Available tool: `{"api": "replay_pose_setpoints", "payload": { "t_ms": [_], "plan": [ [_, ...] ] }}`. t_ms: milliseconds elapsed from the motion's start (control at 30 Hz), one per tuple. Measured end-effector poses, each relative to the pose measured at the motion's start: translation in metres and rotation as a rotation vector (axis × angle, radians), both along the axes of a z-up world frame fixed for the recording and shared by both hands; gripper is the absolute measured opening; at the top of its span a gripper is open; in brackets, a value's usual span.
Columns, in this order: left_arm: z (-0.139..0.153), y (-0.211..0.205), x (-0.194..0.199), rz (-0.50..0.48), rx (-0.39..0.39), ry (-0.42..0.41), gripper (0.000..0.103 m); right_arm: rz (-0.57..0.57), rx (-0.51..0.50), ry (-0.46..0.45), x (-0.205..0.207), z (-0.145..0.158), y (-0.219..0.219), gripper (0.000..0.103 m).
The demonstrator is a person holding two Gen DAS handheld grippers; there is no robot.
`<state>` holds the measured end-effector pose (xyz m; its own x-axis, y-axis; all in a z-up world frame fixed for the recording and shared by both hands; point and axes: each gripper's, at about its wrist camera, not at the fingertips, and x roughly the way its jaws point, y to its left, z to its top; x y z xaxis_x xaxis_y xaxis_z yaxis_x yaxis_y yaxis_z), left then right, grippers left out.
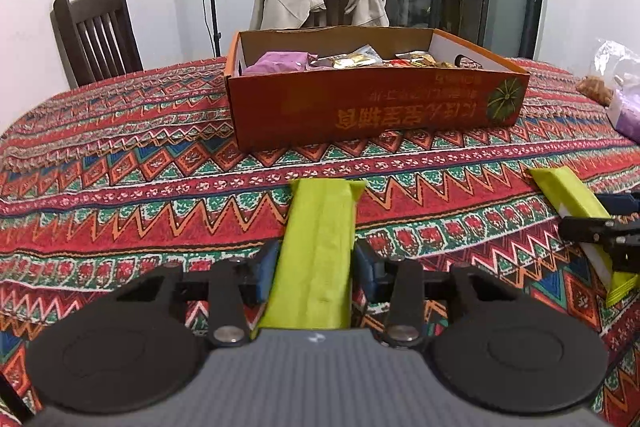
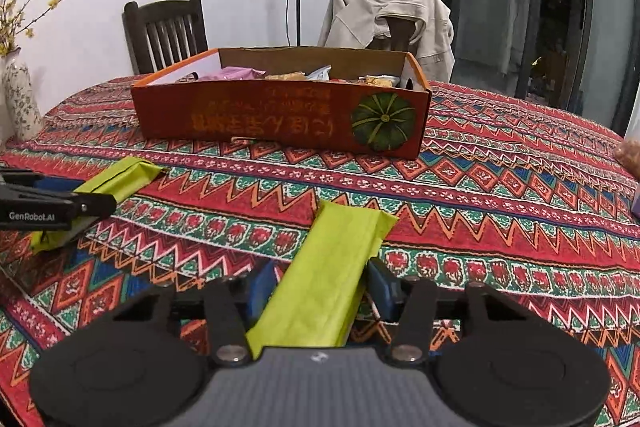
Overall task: Organize snacks
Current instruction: 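Grasp a green bar with the left tool while the right tool grasps the other, then carry both green bars into the cardboard box and open both tools to release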
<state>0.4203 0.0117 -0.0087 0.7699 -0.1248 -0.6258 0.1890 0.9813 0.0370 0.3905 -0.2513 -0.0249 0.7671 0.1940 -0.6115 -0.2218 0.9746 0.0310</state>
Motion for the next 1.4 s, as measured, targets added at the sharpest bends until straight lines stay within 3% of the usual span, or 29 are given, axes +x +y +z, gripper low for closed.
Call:
{"api": "replay_pose_setpoints", "payload": {
  "t_ms": [200, 300, 400, 633, 833, 1067, 1400],
  "plan": [
    [0.009, -0.004, -0.018, -0.017, -0.02, -0.009, 0.035, 0.011, -0.005, 0.013, -0.001, 0.002, -0.003, 0.05],
    [0.018, -0.005, -0.037, -0.005, -0.041, -0.028, 0.035, 0.027, 0.011, 0.0, -0.003, 0.001, -0.006, 0.037],
    [0.028, -0.007, -0.06, 0.002, -0.062, -0.055, 0.035, 0.017, 0.03, -0.006, -0.012, 0.004, -0.008, 0.035],
    [0.044, -0.019, -0.129, 0.02, -0.111, -0.089, 0.035, 0.043, 0.088, -0.07, -0.068, 0.024, -0.013, 0.035],
    [0.039, -0.031, -0.166, -0.006, -0.129, -0.046, 0.035, 0.088, 0.087, -0.092, -0.136, 0.035, -0.024, 0.035],
    [0.039, -0.043, -0.183, -0.011, -0.115, -0.05, 0.035, 0.07, 0.101, -0.106, -0.179, 0.034, -0.041, 0.035],
    [0.045, -0.046, -0.169, -0.024, -0.108, -0.062, 0.035, 0.065, 0.115, -0.11, -0.176, 0.029, -0.049, 0.035]
  ]
}}
